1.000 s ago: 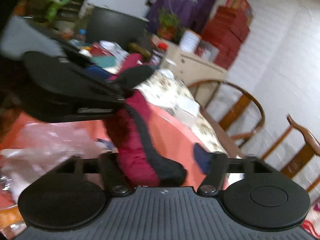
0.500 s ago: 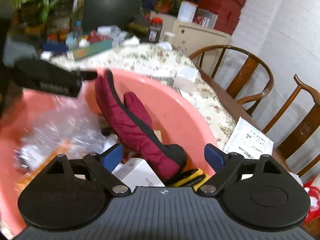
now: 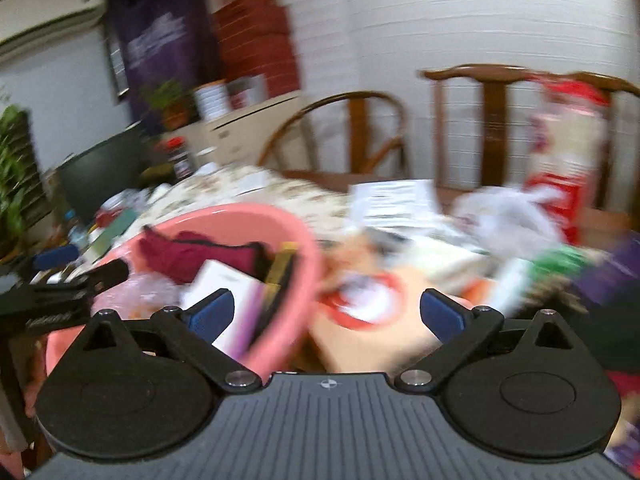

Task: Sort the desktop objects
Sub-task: 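Open both tools to drop the maroon mittens into the pink basin, then grasp a black-and-red glove with the right tool while the left tool grasps the other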

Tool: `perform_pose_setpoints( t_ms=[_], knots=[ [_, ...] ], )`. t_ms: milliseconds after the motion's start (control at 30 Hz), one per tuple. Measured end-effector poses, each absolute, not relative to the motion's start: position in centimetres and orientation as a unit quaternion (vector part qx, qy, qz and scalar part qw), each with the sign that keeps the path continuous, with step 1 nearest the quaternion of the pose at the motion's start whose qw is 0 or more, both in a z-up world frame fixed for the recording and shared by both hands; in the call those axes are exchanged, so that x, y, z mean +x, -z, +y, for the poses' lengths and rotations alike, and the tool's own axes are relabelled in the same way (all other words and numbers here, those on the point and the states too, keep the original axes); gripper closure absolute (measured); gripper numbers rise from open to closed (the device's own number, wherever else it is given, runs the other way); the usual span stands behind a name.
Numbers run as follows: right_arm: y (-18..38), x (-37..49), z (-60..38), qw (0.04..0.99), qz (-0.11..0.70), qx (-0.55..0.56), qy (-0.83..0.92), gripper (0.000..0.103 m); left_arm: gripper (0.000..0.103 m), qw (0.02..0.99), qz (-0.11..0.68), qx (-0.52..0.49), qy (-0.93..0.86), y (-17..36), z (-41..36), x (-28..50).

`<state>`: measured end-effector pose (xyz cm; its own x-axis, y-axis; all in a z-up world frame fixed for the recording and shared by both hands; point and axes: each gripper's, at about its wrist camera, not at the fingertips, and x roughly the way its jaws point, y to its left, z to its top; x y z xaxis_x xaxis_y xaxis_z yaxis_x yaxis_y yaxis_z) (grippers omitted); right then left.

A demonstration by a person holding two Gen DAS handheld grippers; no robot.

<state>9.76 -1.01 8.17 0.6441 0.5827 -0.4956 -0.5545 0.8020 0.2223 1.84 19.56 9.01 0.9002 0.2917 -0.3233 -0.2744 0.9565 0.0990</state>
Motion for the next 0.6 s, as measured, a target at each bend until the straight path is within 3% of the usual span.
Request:
perform_pose_setpoints(
  t_ms=[233,600],
  knots=[
    [-8.8,7.3,-11.7,0.940,0.275,0.052,-0.193,0.003,0.000,0.987,0.148,0.053,-0.027,-8.0,9.6,1.5],
    [-5.3,6.8,-21.6,0.931,0.295,0.179,-0.120,0.003,0.000,0.973,0.154,0.166,0.047,-0.7,-3.0,7.6]
  ],
)
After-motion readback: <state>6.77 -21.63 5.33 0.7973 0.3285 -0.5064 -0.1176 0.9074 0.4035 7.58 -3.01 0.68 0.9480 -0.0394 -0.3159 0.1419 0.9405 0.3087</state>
